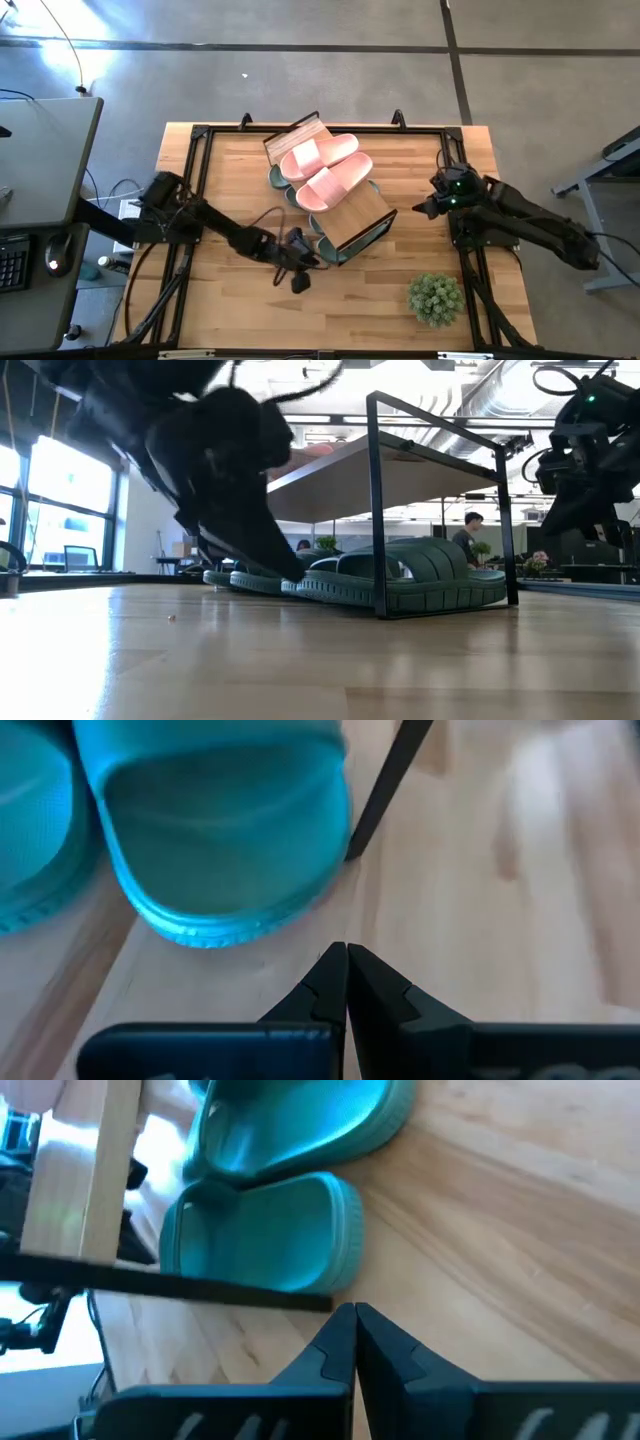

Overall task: Pick and place slides into the shelf
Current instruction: Adjust the slides on the shelf

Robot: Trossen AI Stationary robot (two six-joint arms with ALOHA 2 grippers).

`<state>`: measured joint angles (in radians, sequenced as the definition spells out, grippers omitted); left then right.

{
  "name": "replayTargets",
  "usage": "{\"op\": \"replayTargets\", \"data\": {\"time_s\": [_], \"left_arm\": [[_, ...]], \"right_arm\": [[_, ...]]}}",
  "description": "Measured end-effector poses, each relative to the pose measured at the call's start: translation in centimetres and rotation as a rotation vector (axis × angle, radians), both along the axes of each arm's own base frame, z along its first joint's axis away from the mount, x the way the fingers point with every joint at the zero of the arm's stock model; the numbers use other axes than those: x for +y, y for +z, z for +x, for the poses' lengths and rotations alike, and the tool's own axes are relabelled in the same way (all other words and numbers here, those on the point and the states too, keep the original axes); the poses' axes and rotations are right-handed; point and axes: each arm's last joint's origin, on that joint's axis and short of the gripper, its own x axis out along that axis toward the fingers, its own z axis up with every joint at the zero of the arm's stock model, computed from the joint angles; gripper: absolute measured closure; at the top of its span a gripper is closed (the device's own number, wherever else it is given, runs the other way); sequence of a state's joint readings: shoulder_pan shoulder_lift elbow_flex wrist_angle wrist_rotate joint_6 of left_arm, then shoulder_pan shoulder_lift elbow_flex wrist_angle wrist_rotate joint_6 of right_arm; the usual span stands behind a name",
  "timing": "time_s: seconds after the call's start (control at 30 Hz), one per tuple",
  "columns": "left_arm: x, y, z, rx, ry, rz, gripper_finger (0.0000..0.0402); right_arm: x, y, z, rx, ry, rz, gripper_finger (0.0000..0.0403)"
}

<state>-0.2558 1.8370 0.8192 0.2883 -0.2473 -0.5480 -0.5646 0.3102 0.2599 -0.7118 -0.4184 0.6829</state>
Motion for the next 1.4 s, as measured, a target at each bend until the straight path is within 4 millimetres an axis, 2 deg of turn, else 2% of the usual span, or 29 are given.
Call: {"op": "replayTargets", "data": {"time_s": [0.1, 0.23, 0.87, 1.3, 1.4], "left_arm": [[-0.3, 0.1, 1.6, 0.059, 0.020, 0.042, 0.0402], [-0.3, 0.4, 2.3, 0.072, 0.074, 0.083, 0.0402], [-0.2, 0.4, 2.3, 0.065, 0.111, 0.069, 0.0402], [-0.2, 0.5, 2.4, 0.050, 0.125, 0.069, 0.0402], [-0.2, 0.5, 2.4, 0.048, 0.134, 0.063, 0.0402]], "right_arm": [[0.2, 0.0, 0.1, 0.006, 0.011, -0.008, 0.0403], [0.2, 0.0, 0.5, 0.018, -0.004, -0.026, 0.0403], [1.3, -0.1, 4.0, -0.031, 0.301, -0.111, 0.0403], [1.7, -0.1, 5.9, -0.066, 0.311, -0.154, 0.0403], [1.9, -0.6, 6.1, -0.028, 0.323, -0.150, 0.0403]]}}
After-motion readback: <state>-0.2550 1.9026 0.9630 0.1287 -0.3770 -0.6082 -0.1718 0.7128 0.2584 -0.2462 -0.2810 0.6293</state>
